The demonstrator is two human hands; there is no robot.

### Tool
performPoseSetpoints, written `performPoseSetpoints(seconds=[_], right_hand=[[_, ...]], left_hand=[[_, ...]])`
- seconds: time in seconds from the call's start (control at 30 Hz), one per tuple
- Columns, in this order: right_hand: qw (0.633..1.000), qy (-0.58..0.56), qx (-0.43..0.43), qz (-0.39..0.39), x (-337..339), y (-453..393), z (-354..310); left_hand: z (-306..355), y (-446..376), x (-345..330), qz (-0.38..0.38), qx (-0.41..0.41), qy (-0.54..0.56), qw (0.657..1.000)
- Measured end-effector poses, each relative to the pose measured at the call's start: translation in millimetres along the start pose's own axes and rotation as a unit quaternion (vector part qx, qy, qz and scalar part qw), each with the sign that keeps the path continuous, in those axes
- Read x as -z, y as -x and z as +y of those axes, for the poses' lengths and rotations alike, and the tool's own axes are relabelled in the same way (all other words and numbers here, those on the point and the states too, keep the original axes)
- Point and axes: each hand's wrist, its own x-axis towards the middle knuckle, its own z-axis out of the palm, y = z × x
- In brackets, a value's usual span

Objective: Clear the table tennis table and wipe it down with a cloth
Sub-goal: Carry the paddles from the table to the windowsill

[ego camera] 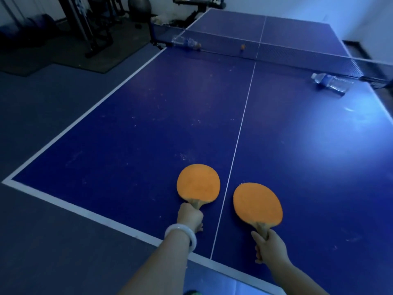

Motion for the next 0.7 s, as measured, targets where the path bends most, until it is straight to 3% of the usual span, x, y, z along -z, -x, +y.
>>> performPoseSetpoints(seconds=[0.1, 0.37, 0.7], right_hand=[[1.0, -0.001, 0.002, 0.01, 3, 3, 0], [0.997, -0.035, 0.003, 0.064, 39, 13, 14], [0.983, -0.132, -0.018, 0.128, 163, 42, 90]], left_hand=[[-3, 5, 7, -0.059, 0.011, 0.05, 0.997], [-15, 32, -17, -0.03, -0.085, 0.076, 0.993], [22, 134, -123, -0.113, -0.254, -0.042, 0.96]])
